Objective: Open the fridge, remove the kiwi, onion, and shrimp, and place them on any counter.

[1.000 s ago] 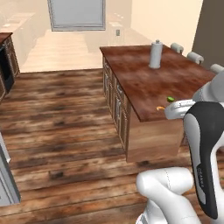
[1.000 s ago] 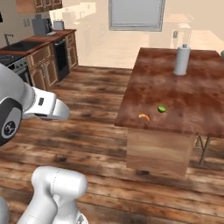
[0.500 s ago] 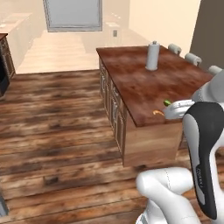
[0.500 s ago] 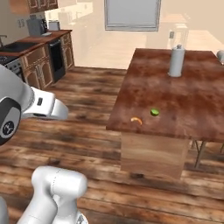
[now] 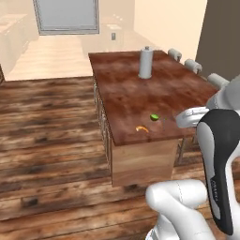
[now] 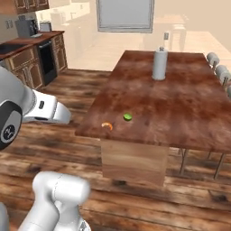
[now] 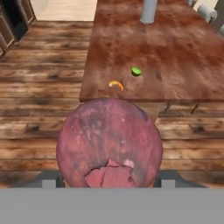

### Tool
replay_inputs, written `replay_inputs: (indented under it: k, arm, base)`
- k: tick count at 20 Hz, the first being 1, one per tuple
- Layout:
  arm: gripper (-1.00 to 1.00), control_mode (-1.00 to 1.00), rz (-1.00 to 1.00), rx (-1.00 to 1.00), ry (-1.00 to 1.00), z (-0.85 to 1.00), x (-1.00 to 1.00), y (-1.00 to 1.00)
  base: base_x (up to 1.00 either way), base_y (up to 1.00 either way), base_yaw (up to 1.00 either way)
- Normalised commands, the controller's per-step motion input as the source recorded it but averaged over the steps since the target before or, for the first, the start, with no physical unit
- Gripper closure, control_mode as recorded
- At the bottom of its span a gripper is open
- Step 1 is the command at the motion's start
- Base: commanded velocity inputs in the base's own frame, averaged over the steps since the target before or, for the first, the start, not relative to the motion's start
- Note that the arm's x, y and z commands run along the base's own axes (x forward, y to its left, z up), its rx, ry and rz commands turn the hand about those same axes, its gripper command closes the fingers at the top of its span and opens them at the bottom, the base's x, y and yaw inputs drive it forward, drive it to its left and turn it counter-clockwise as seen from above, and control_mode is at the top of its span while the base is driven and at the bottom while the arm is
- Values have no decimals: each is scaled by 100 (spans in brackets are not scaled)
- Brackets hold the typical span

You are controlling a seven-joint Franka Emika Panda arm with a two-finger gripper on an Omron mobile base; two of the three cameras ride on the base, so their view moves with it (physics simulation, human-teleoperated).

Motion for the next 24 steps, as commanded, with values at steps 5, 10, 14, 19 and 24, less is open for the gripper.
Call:
replay_inputs:
  k: [5, 10, 14, 19, 24]
  arm:
    - [100, 100, 0, 0, 0, 0, 0, 0]
    - [100, 100, 0, 0, 0, 0, 0, 0]
    - [100, 100, 0, 0, 0, 0, 0, 0]
    - [100, 100, 0, 0, 0, 0, 0, 0]
    - [100, 100, 0, 0, 0, 0, 0, 0]
  base:
    - [50, -72, 0]
    - [57, -47, 0]
    - [48, -14, -2]
    - [46, 0, -5]
    - [70, 0, -3]
